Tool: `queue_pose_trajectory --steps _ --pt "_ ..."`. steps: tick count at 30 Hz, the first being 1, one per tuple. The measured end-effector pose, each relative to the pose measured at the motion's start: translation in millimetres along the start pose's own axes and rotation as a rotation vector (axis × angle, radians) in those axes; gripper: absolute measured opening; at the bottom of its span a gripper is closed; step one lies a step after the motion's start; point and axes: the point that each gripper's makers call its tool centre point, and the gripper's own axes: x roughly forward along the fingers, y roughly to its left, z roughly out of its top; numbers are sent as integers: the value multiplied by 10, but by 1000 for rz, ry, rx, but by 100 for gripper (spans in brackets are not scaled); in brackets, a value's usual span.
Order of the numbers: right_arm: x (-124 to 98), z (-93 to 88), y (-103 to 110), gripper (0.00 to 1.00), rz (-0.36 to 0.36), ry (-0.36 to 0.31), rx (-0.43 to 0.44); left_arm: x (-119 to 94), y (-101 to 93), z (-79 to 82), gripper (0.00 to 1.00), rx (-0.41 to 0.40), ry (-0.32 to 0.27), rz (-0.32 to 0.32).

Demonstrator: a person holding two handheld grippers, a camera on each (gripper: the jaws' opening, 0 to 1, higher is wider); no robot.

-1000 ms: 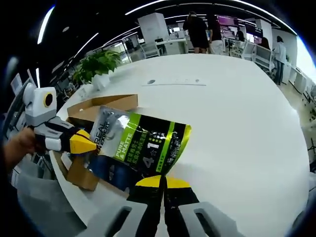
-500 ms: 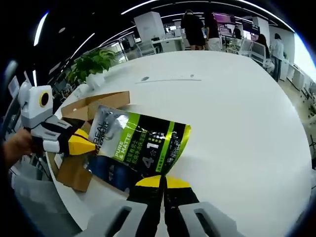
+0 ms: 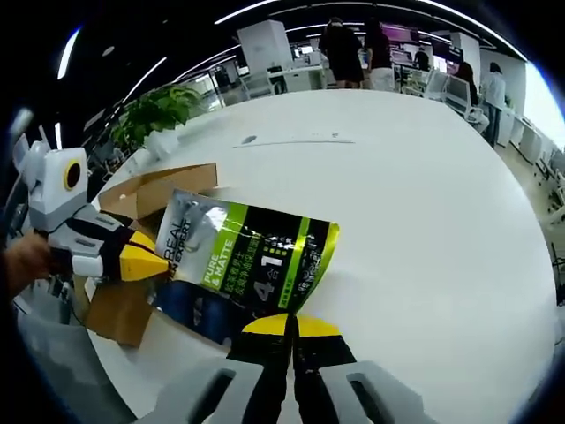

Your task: Operate the shoe box by opening the lid, removing the specified soft item, and placing it in the target area until the item is outside and the box remains undamaged.

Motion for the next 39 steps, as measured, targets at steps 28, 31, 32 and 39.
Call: queue_pose_trajectory --steps 28,31,32,39 --pt "146 -261 23 0 -7 10 68 301 64 -445 1 605 281 124" --pt "159 -261 40 0 -5 2 81 324 96 -487 1 599 302 127" --pt "161 -263 44 0 -7 0 84 324 94 -497 1 605 307 129" --pt "162 -267 21 0 -28 -11 110 313 108 -438 5 674 296 146"
